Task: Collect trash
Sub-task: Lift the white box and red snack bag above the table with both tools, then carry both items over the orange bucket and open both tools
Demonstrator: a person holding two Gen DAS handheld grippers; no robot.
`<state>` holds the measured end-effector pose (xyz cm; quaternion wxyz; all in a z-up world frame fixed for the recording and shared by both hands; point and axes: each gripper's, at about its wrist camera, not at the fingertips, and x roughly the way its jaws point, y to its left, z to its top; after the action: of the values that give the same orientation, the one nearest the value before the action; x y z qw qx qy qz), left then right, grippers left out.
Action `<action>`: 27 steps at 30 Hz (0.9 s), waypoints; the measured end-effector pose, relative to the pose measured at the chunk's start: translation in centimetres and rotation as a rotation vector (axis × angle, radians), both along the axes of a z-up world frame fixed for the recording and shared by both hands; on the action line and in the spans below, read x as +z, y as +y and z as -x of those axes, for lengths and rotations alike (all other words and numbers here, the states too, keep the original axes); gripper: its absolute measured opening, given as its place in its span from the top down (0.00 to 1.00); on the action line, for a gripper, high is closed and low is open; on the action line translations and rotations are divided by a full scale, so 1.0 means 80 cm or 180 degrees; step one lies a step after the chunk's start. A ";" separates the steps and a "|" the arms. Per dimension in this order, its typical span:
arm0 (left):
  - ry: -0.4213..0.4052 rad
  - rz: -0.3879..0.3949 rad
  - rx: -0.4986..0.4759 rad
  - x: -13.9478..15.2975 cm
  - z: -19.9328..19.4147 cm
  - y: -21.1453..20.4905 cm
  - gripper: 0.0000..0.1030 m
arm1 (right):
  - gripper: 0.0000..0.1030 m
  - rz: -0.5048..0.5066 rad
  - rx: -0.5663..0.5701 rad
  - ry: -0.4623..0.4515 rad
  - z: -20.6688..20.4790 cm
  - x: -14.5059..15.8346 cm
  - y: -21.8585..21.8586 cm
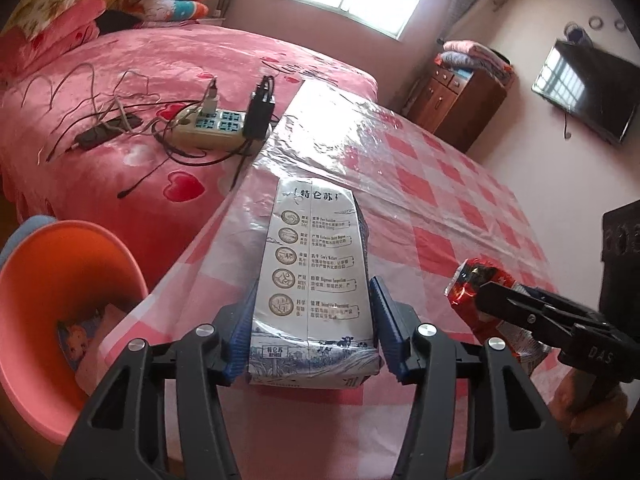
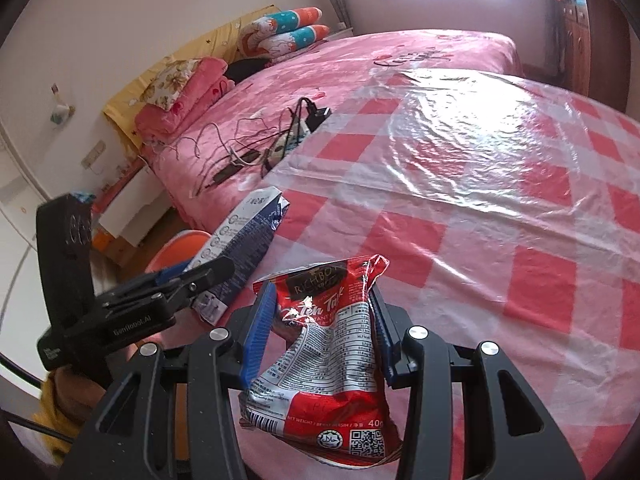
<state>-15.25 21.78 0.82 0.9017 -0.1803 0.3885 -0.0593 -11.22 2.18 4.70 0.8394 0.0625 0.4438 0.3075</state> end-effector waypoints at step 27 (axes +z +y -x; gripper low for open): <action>0.0110 -0.0370 0.1776 -0.028 0.093 0.213 0.14 | 0.21 -0.0623 0.0968 0.0085 -0.007 0.040 0.255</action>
<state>-22.66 38.80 -1.45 0.8852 -0.2292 0.3420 0.2167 -10.64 22.54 7.93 0.7671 0.0801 0.4272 0.4718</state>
